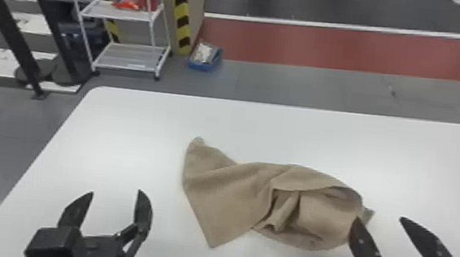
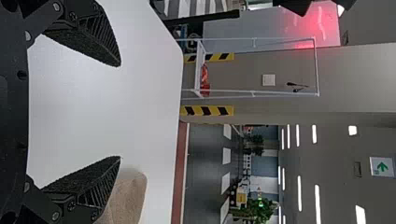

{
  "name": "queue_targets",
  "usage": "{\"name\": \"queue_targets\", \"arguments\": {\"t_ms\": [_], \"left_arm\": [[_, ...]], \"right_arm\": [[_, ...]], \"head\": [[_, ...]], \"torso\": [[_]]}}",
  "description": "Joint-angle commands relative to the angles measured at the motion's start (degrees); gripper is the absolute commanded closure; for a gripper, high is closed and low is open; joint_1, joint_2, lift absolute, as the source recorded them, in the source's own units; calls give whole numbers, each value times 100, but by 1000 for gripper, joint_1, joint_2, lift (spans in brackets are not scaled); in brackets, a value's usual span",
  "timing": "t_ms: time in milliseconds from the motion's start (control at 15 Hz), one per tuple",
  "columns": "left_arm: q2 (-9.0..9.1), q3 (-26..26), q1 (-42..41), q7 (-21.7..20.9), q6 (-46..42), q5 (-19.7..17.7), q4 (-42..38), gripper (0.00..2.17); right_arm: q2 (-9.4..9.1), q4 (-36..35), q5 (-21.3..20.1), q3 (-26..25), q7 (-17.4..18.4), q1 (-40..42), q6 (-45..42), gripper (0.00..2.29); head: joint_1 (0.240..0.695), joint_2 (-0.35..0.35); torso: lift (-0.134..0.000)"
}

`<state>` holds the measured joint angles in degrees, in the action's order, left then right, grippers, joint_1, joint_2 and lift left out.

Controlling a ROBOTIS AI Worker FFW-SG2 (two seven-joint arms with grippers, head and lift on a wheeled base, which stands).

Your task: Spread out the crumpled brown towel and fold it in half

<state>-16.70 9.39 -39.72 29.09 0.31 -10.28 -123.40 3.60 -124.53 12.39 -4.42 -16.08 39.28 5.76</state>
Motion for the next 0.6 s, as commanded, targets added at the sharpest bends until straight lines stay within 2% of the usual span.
{"name": "queue_targets", "arguments": {"t_ms": [0, 533], "left_arm": [[0, 11, 0, 0, 0, 0, -9, 194], [0, 19, 0, 0, 0, 0, -9, 194]], "right_arm": [[0, -10, 9, -6, 0, 10, -17, 167], [0, -28, 0, -6, 0, 27, -17, 167]], "head": [[695, 84], [695, 81]], "torso": [[-124], [-124]]}}
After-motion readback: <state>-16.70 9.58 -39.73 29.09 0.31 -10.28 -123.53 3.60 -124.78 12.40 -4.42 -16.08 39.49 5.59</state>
